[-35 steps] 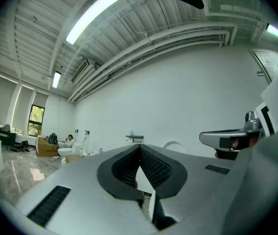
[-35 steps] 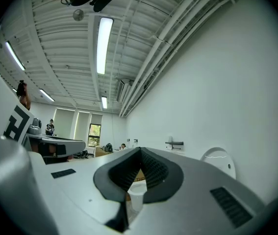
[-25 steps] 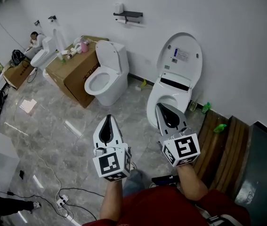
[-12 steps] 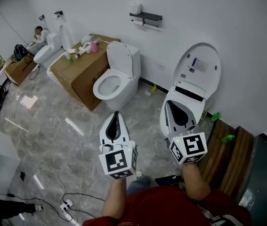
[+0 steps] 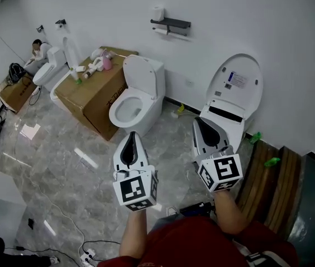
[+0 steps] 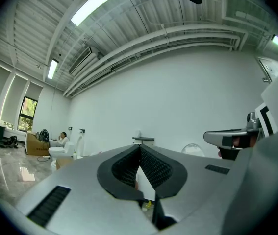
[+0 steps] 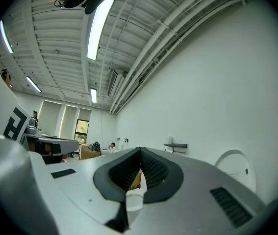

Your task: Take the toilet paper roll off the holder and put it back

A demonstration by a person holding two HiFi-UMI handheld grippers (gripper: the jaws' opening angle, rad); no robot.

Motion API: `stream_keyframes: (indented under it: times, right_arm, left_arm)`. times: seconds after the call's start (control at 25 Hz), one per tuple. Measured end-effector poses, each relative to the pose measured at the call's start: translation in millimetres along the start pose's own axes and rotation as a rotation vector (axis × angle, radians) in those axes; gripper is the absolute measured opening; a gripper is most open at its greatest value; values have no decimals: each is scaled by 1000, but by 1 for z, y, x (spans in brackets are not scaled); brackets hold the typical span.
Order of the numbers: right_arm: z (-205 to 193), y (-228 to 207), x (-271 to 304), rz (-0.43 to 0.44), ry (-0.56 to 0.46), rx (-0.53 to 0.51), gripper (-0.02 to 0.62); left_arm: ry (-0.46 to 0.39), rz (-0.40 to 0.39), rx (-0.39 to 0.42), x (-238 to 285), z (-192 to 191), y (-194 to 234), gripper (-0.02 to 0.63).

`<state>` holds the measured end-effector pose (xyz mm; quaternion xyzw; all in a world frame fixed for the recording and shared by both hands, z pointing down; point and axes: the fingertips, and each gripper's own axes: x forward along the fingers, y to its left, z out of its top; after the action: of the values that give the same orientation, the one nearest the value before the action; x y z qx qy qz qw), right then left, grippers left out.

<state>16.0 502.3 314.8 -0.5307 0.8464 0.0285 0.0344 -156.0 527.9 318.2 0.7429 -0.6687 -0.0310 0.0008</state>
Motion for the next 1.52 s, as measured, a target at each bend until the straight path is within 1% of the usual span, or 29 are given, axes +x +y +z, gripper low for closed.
stream_keyframes:
  times: [0.28,0.48,0.64,0.8,1.12,1.28,1.52]
  right_arm:
    - [-6,2,23,-11,-1,-9,8]
    - [-14,3,43,-3,-3,-9,8]
    - [-16,-3,66,-5,-7,-4,8]
    - [-15,-14,94,-3,-12,-4,8]
    - [-26,-62,160,-18,11,4,8]
    - [-30,-96,202,-26,17,7,8]
    - [-32,-151,261,-25,24,3,8]
  left_arm:
    - [-3,-19,0,20,-4,12,15]
    - [-6,-12,8,38,-8,22,15]
    - [-3,-19,18,60,-14,29,15]
    - [-2,-22,12,89,-12,31,15]
    - [5,-21,15,165,-10,30,15]
    - [11,-23,20,219,-18,27,15]
    - [11,-16,12,302,-14,12,15]
